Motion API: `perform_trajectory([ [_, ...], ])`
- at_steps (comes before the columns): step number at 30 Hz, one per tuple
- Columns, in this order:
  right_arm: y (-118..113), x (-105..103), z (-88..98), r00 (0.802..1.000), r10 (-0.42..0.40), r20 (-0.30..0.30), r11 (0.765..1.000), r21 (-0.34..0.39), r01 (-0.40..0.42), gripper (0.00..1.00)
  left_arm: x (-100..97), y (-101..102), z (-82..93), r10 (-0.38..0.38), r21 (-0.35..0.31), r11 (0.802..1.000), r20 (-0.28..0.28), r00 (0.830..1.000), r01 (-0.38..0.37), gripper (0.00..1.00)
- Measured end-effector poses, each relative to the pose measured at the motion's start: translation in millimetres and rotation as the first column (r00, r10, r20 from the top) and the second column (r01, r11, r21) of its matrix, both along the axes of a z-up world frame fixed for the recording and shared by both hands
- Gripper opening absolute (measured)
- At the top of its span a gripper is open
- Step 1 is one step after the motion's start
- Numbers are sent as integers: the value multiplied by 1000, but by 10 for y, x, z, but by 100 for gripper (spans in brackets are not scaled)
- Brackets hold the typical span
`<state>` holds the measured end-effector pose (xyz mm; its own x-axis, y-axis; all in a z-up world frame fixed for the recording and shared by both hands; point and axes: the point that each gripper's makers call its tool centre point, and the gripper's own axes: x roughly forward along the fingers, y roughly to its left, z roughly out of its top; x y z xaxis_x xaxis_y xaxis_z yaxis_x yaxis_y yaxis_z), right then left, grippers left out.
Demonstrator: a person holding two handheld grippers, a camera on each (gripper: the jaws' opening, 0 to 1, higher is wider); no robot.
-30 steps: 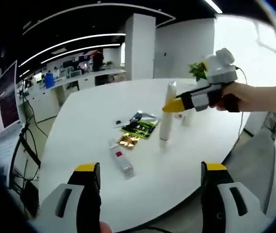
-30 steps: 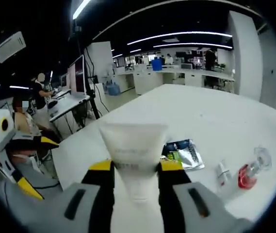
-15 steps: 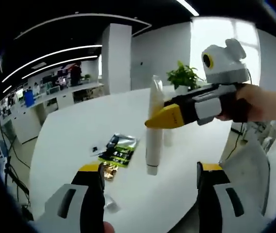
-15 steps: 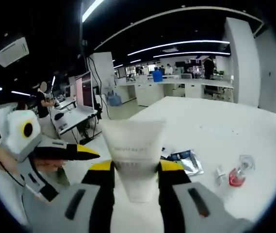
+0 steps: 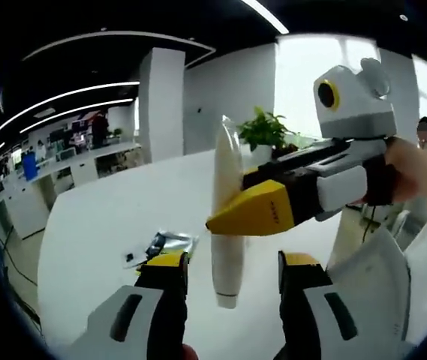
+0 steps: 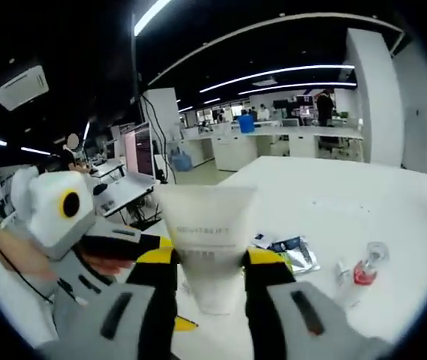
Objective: Arrange the skincare products in the storage area until every visible bottle or jar stands upright without overlapping.
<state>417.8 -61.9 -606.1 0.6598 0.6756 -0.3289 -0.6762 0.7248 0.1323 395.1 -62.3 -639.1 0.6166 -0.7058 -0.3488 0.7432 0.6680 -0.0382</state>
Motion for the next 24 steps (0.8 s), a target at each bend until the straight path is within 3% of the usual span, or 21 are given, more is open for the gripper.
perform_trajectory([
  [7,-12,-81,53,999,19,35,999,-38,-17,34,-51,-71,22,-26,37,999,25,999,25,36],
  [12,-29,-141,95,999,21,34,1000,-20,-20,34,-82,-112,25,-47,55,997,34,998,45,28],
  [14,-36,-168,101,999,21,35,1000,-20,-20,34,-54,-78,26,-31,96,995,64,997,25,17],
  [15,-41,-174,100,999,20,36,1000,-21,-19,34,-55,-58,19,-45,127,991,78,996,35,18],
  [24,-146,-222,152,998,31,53,999,-21,-30,36,-129,-159,48,-75,72,995,40,996,72,15],
])
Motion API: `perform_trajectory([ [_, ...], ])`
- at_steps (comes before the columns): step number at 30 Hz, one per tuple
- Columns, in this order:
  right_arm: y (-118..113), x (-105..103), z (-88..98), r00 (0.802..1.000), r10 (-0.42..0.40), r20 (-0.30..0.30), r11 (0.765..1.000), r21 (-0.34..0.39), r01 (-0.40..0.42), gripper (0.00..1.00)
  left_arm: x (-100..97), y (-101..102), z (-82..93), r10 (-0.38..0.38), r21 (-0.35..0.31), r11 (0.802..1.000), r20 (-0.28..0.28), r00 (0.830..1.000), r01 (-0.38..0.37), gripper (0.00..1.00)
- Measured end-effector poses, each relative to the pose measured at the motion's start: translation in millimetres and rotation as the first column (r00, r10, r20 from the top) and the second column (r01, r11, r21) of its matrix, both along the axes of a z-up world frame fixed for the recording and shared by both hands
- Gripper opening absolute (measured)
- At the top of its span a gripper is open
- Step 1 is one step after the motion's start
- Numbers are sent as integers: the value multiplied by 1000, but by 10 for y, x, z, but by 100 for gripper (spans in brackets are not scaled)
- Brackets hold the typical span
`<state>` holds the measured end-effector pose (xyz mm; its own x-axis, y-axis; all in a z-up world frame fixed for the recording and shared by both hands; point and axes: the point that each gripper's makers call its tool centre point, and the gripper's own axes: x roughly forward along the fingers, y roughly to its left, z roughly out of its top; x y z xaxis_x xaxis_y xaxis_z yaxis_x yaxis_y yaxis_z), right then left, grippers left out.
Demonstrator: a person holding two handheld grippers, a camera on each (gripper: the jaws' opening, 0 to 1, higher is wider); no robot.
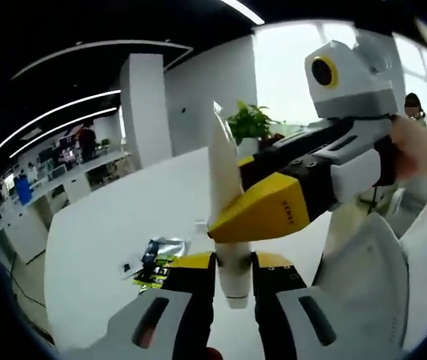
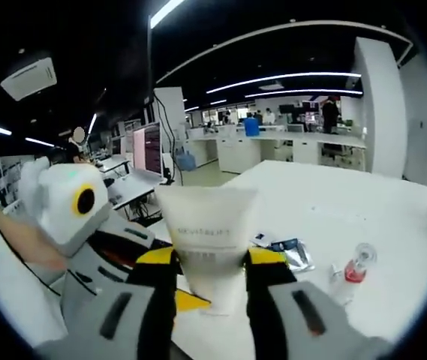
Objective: Arrange the skincare products in the storage area until every visible bottle or jar stands upright without overlapping.
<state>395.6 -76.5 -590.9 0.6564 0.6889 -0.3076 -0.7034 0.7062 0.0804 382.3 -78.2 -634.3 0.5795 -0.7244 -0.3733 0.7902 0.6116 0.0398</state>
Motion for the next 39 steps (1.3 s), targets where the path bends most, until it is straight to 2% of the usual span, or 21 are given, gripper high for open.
perform_trajectory([
  [4,-21,37,138,999,16,29,999,45,-17,39,5,-45,27,-13,-9,1000,-8,1000,13,15],
  [10,-120,75,236,997,73,30,997,26,-74,38,33,-167,90,-40,-52,998,-29,999,38,15],
  [12,-184,75,257,997,63,36,998,14,-64,38,26,-228,104,-61,-63,996,-37,997,59,15],
  [15,-252,60,311,993,84,84,996,-1,-84,38,-13,-341,132,-124,-104,988,-59,991,118,15],
  [17,-285,59,325,991,105,83,994,4,-106,37,-15,-390,136,-159,-115,982,-76,984,149,15],
  [20,-294,-3,375,974,208,92,978,8,-209,34,-13,-470,181,-216,-129,970,-75,974,205,15],
  [22,-319,-46,388,957,275,97,962,-20,-274,31,-9,-520,240,-261,-165,955,-80,962,245,15],
  [26,-407,-86,351,919,382,92,921,-113,-372,26,-14,-588,328,-324,-152,939,-80,943,310,13],
  [30,-466,-58,384,906,414,91,910,-78,-408,20,-2,-632,352,-347,-120,934,-82,934,336,13],
  [31,-473,-63,386,899,427,93,904,-73,-422,14,18,-637,346,-342,-111,937,-82,936,332,15],
  [32,-447,-92,409,885,453,106,892,-61,-449,13,21,-647,346,-345,-114,935,-85,935,335,15],
  [34,-467,-54,385,891,441,109,897,-66,-437,11,34,-664,335,-343,-111,937,-88,935,333,15],
  [37,-474,-57,341,882,461,94,887,-59,-457,10,34,-678,287,-350,-95,935,-91,932,341,15],
  [39,-476,-90,351,871,484,78,875,-22,-484,9,11,-688,291,-365,-111,929,-98,926,354,16],
])
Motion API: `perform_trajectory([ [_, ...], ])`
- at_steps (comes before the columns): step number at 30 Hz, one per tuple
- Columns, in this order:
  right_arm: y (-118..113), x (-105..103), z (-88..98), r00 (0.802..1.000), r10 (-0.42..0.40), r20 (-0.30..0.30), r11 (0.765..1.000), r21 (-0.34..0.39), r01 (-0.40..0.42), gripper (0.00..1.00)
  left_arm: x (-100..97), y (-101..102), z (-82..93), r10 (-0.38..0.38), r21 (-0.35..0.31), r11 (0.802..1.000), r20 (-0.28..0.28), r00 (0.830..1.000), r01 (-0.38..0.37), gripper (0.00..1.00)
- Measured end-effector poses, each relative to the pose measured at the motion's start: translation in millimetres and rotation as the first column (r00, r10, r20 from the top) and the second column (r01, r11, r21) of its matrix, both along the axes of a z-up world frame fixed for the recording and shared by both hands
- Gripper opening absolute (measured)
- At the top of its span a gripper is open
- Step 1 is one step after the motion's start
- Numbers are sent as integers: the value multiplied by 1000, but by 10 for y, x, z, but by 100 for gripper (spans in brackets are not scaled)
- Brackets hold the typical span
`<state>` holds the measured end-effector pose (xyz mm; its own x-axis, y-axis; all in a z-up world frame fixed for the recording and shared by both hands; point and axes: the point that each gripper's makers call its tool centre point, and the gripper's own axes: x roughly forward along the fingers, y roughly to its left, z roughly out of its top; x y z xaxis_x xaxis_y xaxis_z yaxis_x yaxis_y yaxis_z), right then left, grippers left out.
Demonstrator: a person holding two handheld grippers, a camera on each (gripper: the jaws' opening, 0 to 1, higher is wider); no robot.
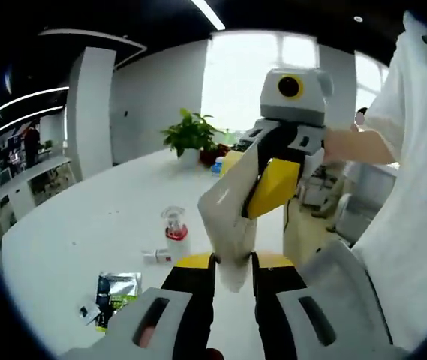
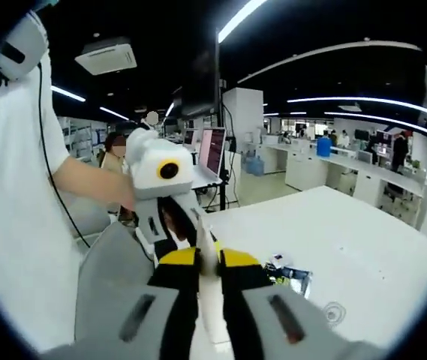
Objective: Arrange the skincare products in the storage area until every visible bottle or jar stands upright without overlapping.
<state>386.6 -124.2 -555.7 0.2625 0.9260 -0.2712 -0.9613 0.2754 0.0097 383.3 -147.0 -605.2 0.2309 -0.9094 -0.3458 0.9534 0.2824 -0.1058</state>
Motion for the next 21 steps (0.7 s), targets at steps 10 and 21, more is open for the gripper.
perform_trajectory([
  [10,-46,76,136,994,101,-37,993,67,-99,6,40,-53,119,-53,-107,993,-35,998,49,16],
  [21,-9,143,1,988,141,-62,984,115,-133,7,121,-127,-135,-112,-15,994,-31,993,111,17],
])
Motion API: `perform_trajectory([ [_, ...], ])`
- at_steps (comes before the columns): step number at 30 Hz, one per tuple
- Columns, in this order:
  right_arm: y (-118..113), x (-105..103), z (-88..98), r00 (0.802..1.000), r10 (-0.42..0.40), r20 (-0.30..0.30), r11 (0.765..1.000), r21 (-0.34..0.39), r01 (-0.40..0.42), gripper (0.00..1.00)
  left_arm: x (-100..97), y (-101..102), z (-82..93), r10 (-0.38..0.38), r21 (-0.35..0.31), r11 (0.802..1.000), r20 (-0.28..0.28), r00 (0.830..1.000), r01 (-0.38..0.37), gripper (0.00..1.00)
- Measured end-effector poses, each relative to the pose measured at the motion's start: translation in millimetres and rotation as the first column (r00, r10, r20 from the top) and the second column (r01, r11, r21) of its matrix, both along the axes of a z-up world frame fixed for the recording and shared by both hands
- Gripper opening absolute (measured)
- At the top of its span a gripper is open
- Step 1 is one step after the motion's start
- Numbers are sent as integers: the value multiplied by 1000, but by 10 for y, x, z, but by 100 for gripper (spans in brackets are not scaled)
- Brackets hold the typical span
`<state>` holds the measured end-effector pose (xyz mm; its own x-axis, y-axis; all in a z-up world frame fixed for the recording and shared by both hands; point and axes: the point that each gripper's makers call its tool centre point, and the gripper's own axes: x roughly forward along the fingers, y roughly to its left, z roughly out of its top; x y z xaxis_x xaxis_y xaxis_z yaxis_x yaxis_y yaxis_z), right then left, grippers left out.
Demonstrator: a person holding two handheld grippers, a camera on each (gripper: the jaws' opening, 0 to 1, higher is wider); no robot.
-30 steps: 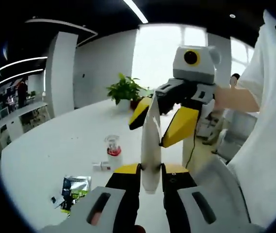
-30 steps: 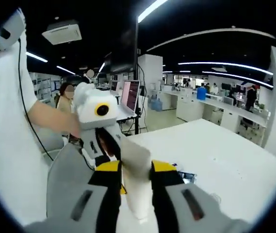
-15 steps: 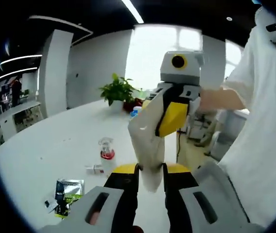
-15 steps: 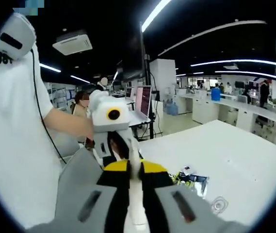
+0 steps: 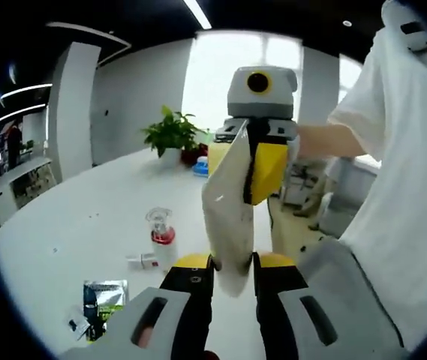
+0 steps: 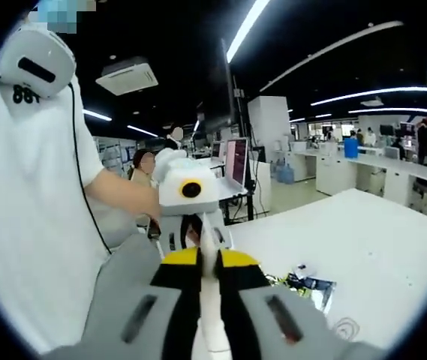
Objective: Arrange the skincare products in the storage area until every visible bottle or jar stands upright without overlapping.
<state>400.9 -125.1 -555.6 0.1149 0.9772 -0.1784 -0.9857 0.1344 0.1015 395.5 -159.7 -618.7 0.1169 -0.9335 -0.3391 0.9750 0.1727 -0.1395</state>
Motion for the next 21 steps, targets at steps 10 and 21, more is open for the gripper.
perform_trajectory([
  [10,-82,47,-444,994,-96,-44,992,-82,93,10,77,-13,-449,-19,177,984,39,999,11,16],
  [21,-188,113,-937,981,-185,-55,964,-202,171,13,123,-48,-967,-3,267,964,19,1000,-2,15],
])
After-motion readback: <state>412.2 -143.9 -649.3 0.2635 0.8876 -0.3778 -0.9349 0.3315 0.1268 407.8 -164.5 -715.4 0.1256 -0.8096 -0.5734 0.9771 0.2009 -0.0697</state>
